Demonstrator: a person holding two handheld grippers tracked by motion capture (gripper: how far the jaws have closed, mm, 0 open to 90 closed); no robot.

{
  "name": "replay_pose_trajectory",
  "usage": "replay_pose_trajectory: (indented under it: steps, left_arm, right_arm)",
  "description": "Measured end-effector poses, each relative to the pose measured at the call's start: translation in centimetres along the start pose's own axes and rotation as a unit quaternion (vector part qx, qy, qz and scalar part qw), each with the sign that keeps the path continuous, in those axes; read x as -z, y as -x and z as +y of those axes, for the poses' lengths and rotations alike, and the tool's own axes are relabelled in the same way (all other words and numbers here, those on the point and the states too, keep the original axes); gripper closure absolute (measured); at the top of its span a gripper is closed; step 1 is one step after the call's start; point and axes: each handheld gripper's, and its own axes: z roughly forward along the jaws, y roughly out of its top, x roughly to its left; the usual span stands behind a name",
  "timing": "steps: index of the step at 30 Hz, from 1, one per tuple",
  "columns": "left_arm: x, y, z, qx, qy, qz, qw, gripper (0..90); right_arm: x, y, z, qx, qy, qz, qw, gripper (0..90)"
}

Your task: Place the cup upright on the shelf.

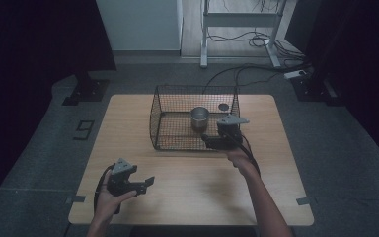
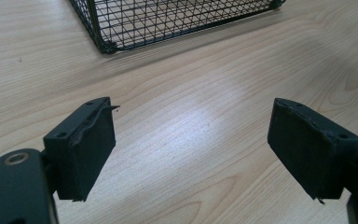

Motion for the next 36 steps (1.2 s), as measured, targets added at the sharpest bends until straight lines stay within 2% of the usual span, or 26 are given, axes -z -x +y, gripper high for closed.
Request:
replay_pose_trajectory:
  steps: [3,6,8,14,15,21,27,31,36]
  left_arm:
    - [0.0,0.0,0.0,0.0,-0.001,0.001,1.0,15.3]
    - [-0.1,0.1,0.0,0.0,-0.001,0.001,1.0,15.3]
    - [-0.1,0.1,0.0,-0.002,-0.002,0.001,1.0,15.3]
    - [-0.3,0.3,0.0,-0.007,-0.003,0.001,1.0,15.2]
    - [-0.3,0.3,0.0,-0.007,-0.003,0.002,1.0,15.2]
    - [-0.3,0.4,0.0,-0.008,-0.004,0.002,1.0,15.2]
    - [-0.4,0.5,0.0,-0.01,-0.006,0.002,0.9999,15.2]
    - [-0.4,0.6,0.0,-0.012,-0.006,0.001,0.9999,15.2]
    - [-0.4,0.6,0.0,-0.012,-0.006,0.002,0.9999,15.2]
  right_arm:
    - [0.7,0.0,-1.1,-0.001,0.001,-0.002,1.0,22.9]
    - [2.1,0.0,-3.1,-0.006,0.004,-0.007,0.9999,23.3]
    - [2.4,0.1,-3.8,-0.007,0.003,-0.01,0.9999,23.3]
    - [3.5,0.3,-6.8,-0.016,-0.007,-0.015,0.9997,23.8]
    - [3.7,0.3,-7.8,-0.018,-0.012,-0.014,0.9997,23.8]
    - [3.8,0.5,-10.1,-0.028,-0.027,-0.016,0.9991,24.0]
    - [2.9,0.9,-12.6,-0.035,-0.061,-0.016,0.9974,24.0]
    - [2.5,0.9,-13.3,-0.037,-0.073,-0.017,0.9965,24.0]
    - [2.3,0.7,-13.3,-0.033,-0.073,-0.017,0.9966,24.0]
